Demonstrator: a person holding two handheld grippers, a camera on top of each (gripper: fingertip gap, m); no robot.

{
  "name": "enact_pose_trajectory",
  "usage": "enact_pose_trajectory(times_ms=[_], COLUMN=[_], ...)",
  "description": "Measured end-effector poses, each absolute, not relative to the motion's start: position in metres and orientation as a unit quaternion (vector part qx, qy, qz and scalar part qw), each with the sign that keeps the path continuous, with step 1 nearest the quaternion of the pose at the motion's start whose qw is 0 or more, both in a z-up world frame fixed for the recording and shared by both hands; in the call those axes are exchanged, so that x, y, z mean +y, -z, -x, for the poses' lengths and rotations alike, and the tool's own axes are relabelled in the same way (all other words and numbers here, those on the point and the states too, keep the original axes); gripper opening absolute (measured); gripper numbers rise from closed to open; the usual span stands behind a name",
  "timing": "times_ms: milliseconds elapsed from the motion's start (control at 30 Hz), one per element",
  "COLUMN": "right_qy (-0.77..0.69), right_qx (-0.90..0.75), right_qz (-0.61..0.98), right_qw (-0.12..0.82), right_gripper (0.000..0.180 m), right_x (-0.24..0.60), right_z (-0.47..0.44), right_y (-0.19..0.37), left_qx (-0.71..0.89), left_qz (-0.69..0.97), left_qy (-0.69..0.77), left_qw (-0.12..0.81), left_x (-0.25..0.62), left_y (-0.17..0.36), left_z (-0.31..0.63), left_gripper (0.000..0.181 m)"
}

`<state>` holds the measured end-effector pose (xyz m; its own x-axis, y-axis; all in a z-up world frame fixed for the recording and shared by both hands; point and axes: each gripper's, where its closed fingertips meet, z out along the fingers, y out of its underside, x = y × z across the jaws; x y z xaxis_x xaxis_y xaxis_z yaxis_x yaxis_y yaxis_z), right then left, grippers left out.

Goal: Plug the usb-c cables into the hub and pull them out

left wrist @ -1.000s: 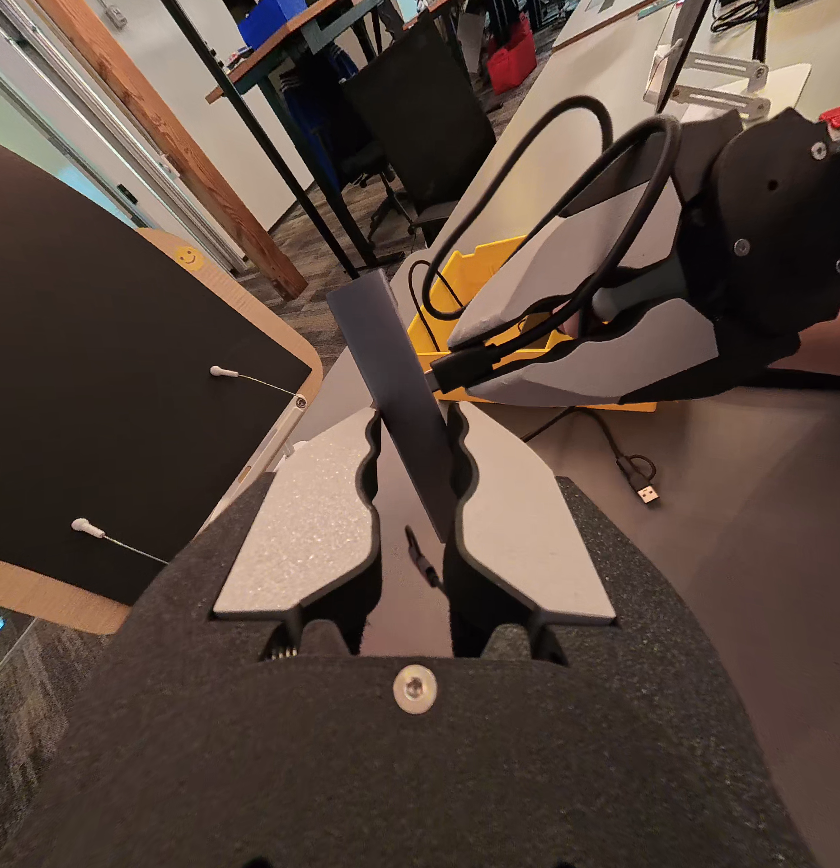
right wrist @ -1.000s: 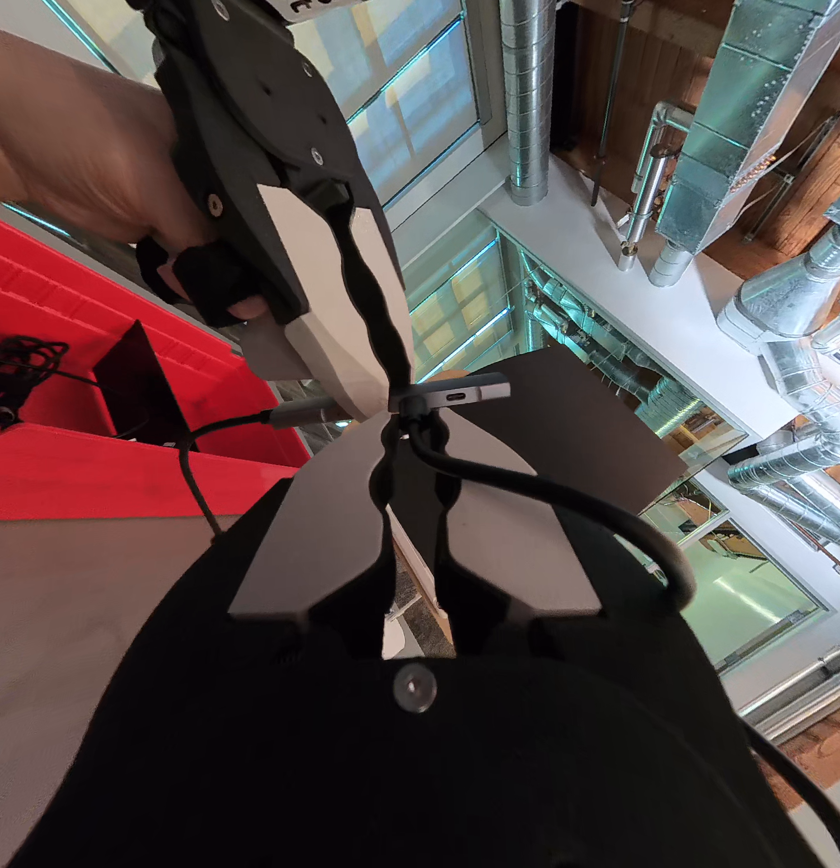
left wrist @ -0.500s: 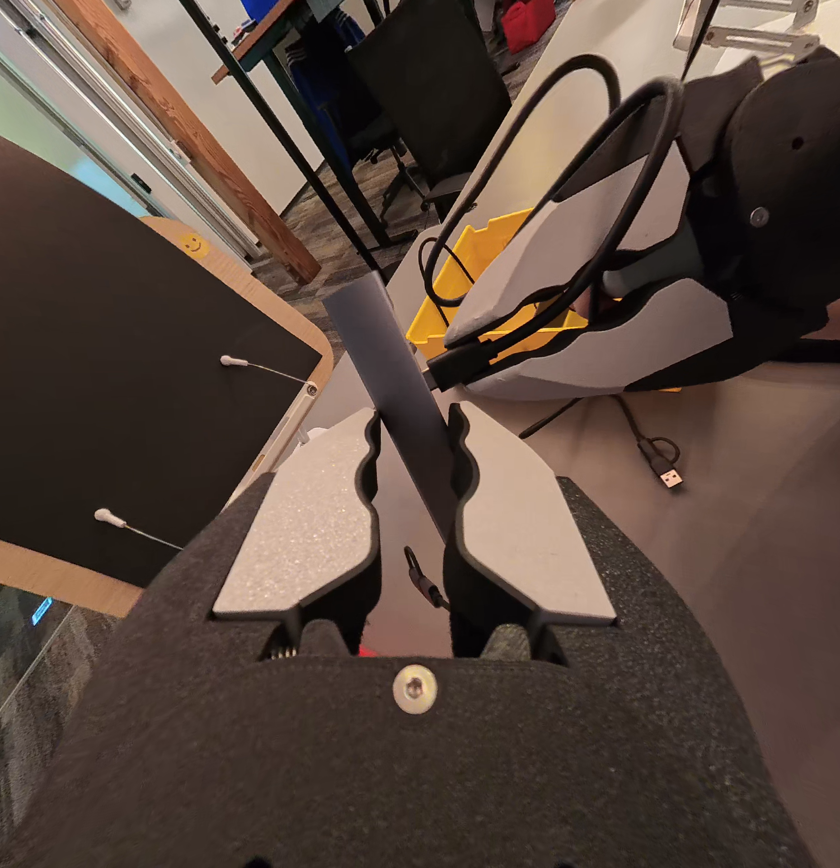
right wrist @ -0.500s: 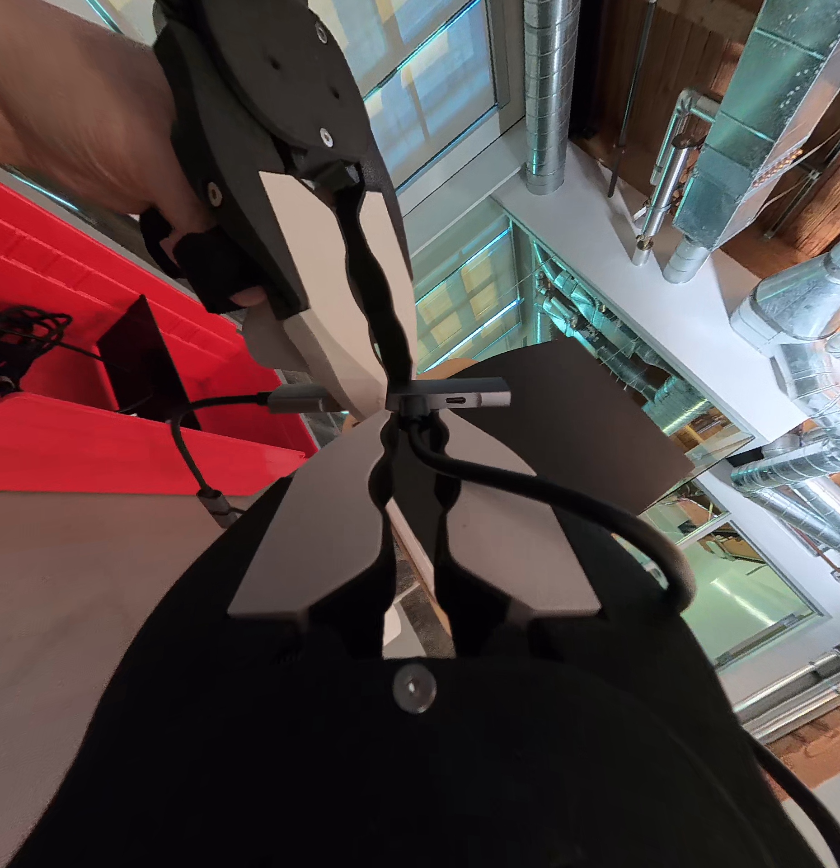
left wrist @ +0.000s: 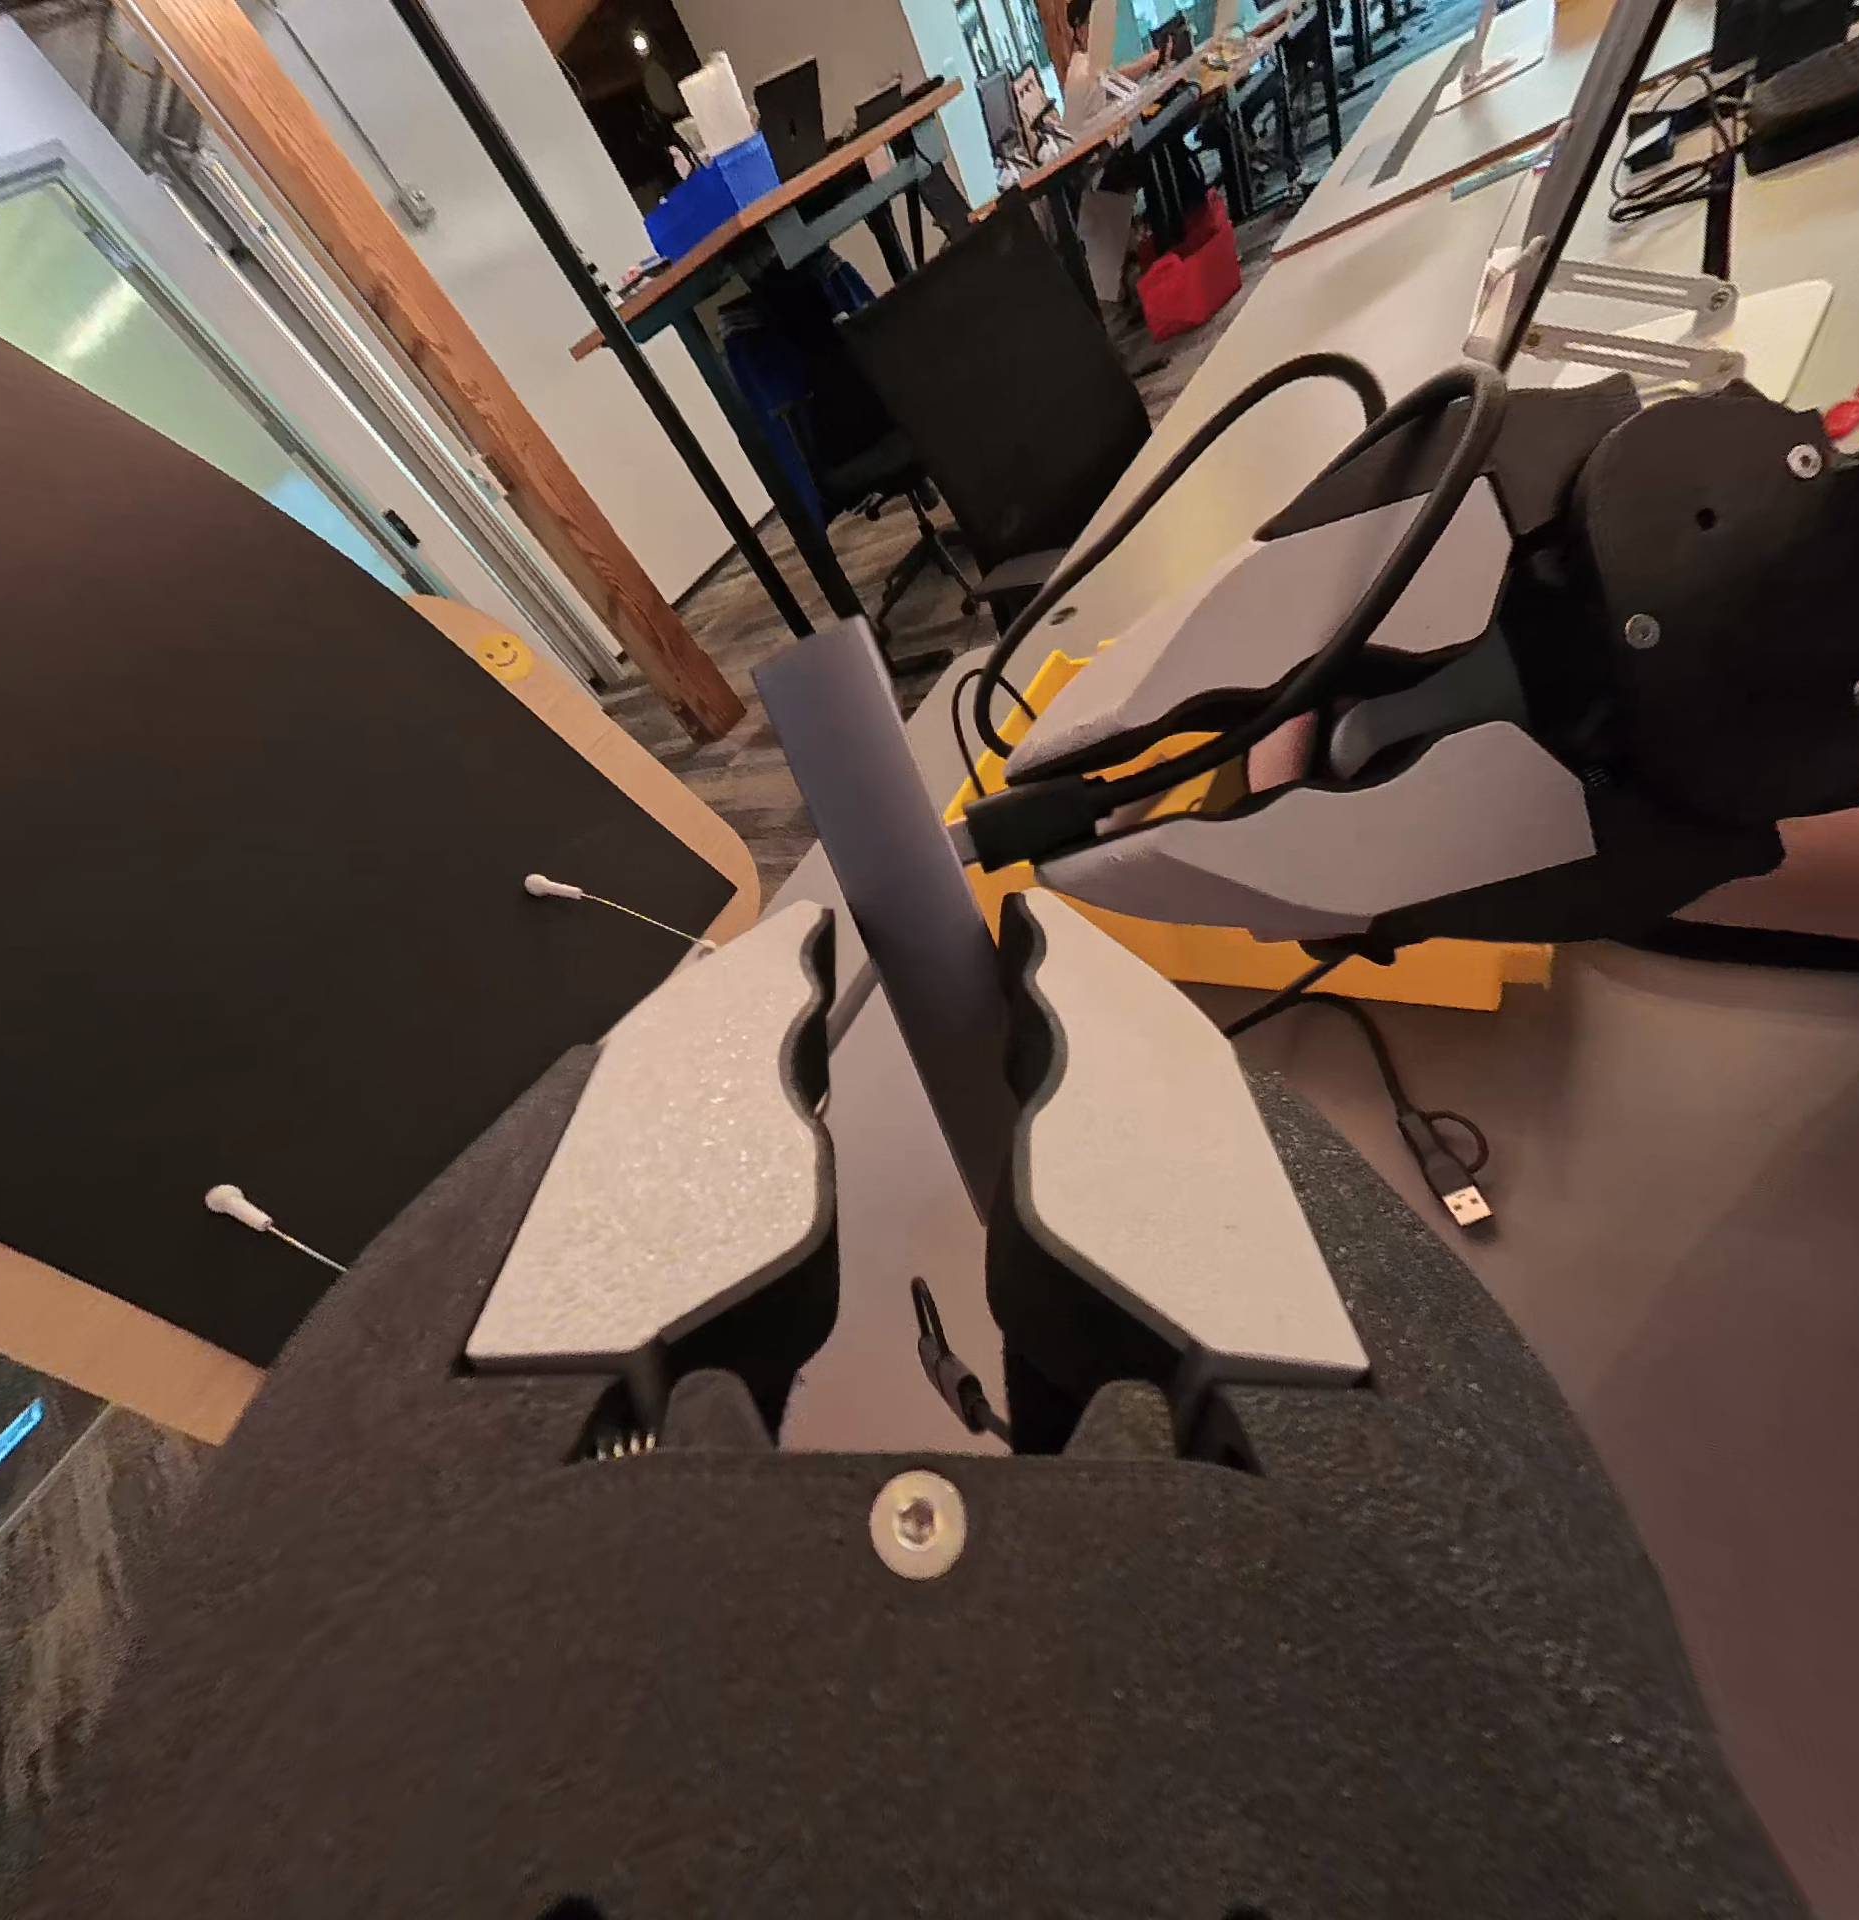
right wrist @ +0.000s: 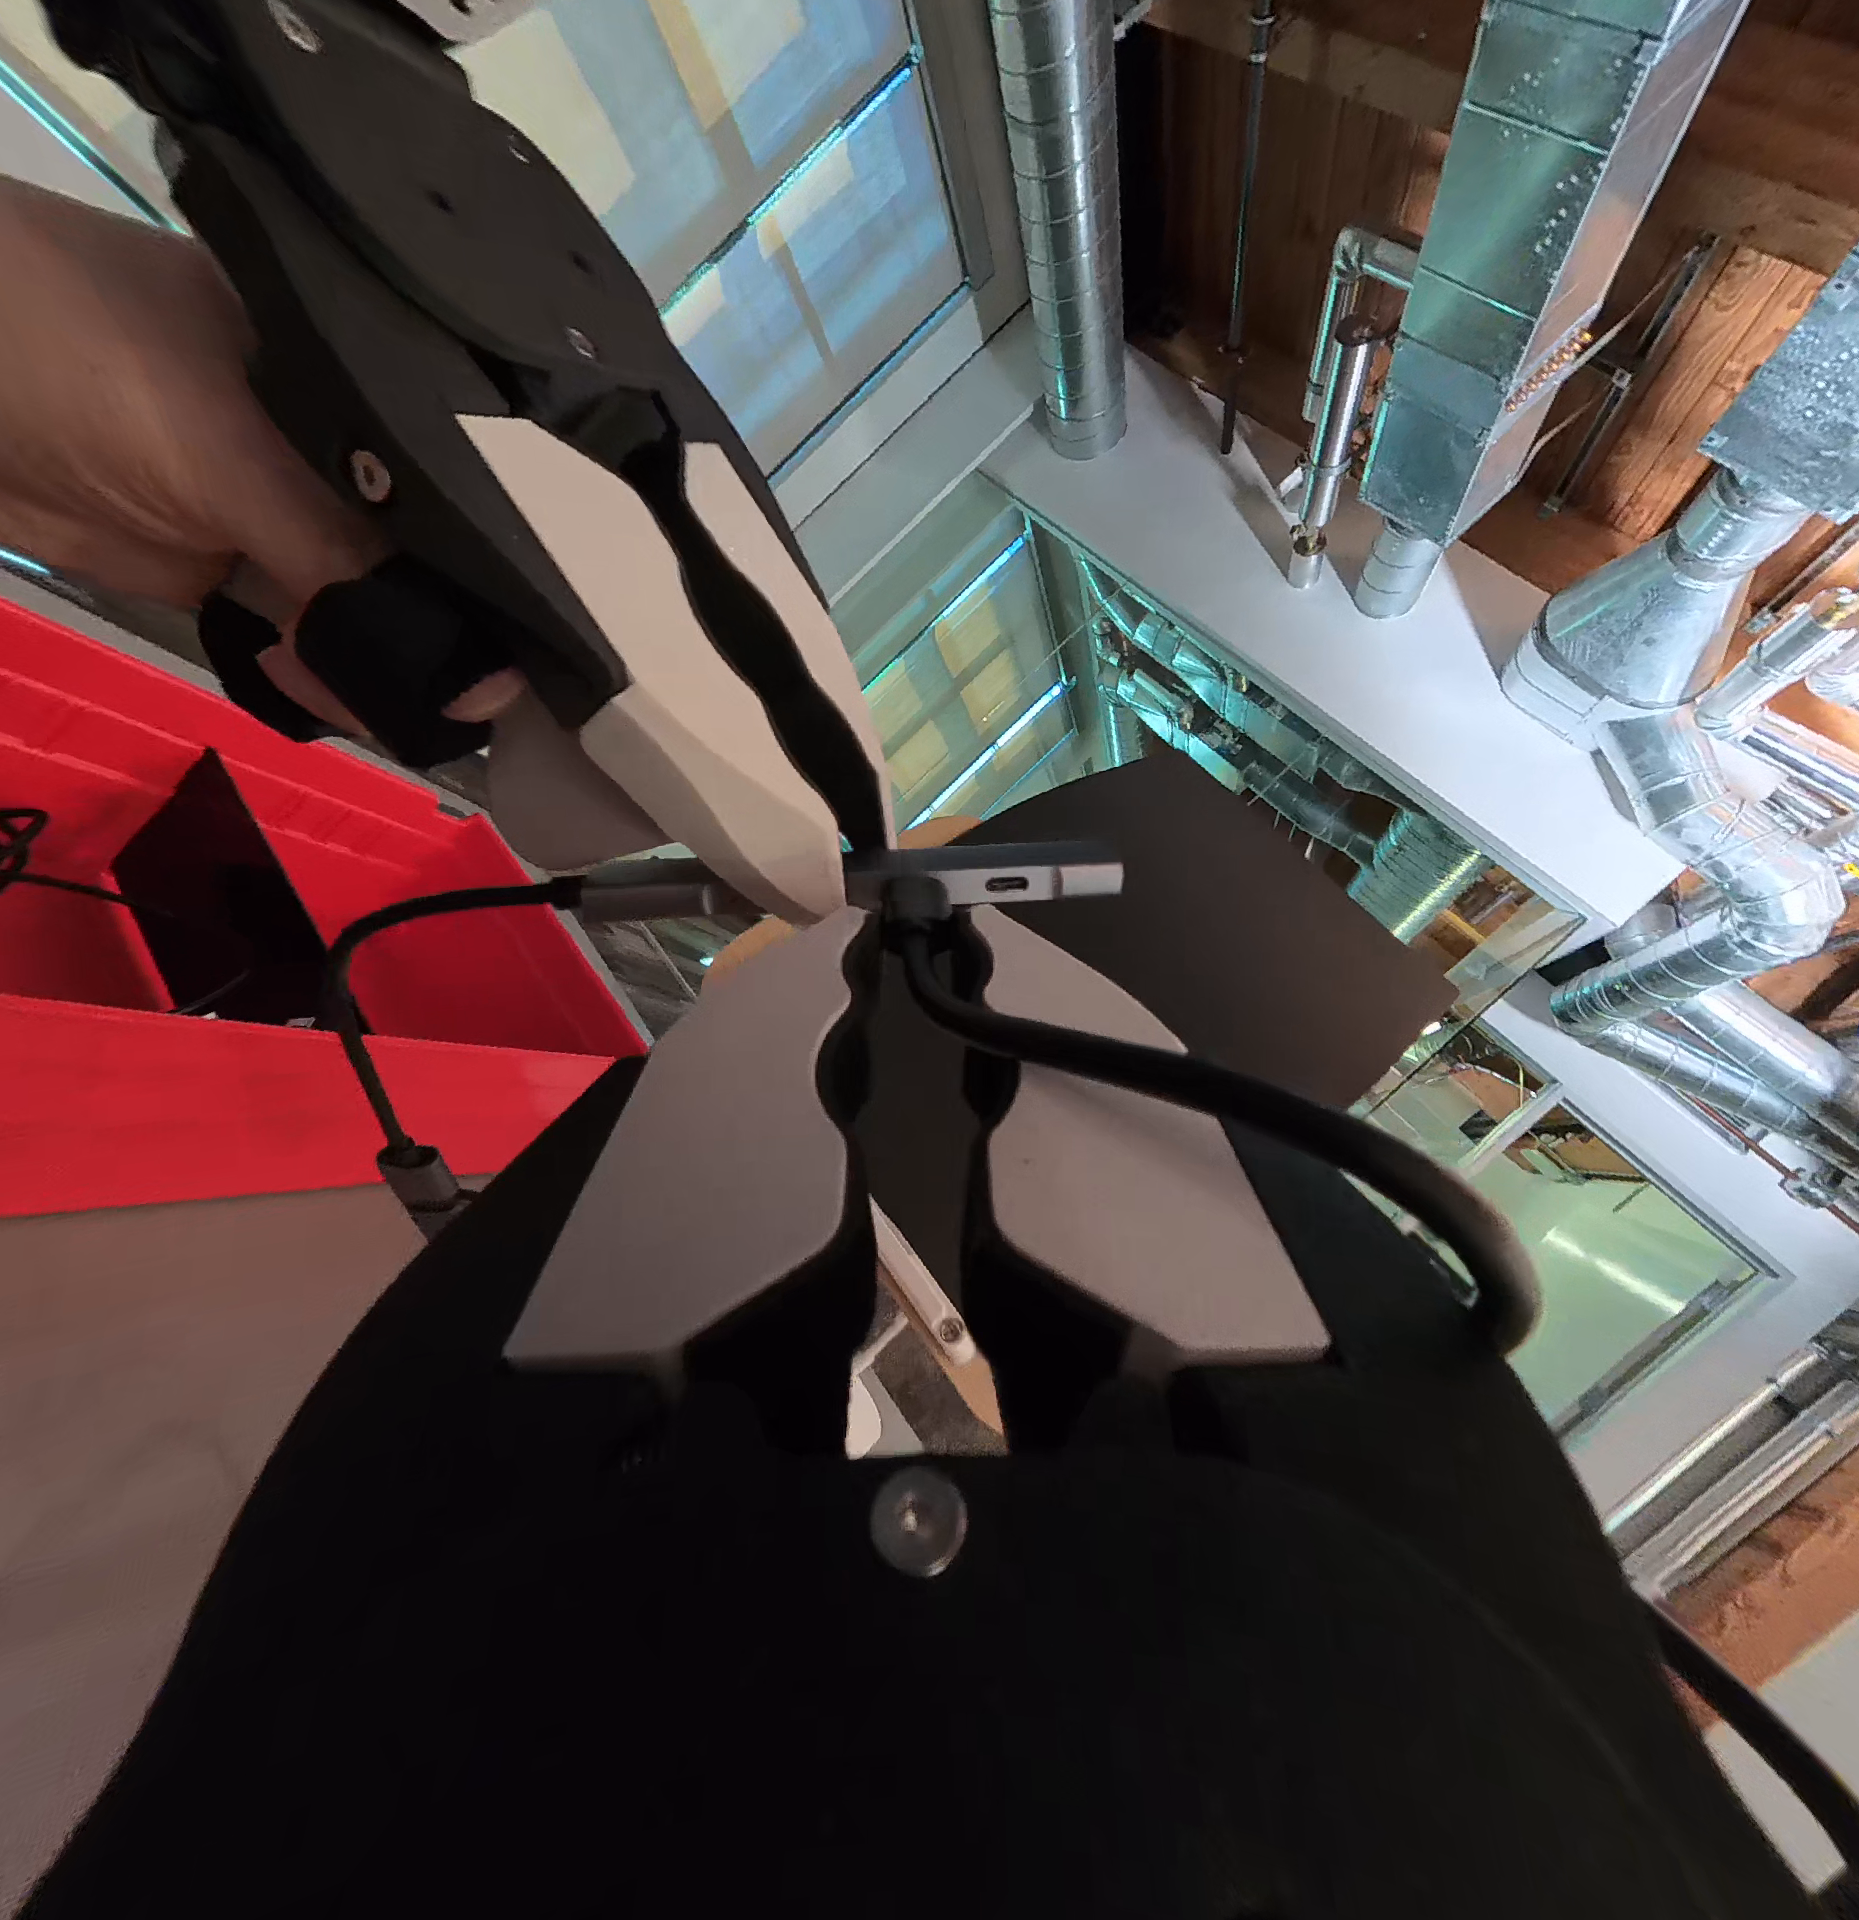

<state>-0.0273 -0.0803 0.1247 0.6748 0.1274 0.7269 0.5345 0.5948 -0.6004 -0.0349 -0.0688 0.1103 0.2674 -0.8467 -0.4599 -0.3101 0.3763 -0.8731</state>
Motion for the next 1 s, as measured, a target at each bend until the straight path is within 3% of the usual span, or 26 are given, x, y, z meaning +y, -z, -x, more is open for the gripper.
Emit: enact_pose_trajectory(times_ms=[367, 633, 1000], right_qy=[0.076, 0.042, -0.020], right_qx=[-0.272, -0.251, -0.232], right_qz=[0.491, 0.496, 0.498], right_qw=[0.824, 0.830, 0.835], right_gripper=[0.013, 0.013, 0.013], right_x=[-0.068, -0.071, -0.070], right_z=[-0.025, -0.027, -0.020], right_y=[-0.149, -0.155, -0.151], left_qx=[0.482, 0.382, 0.355], left_qz=[0.530, 0.468, 0.453], left_qy=[0.280, 0.318, 0.373], left_qw=[0.640, 0.731, 0.728], left_x=[-0.060, -0.056, -0.063], left_y=[-0.118, -0.132, -0.134], left_z=[0.014, 0.005, 0.000], left_gripper=[0.069, 0.049, 0.033])
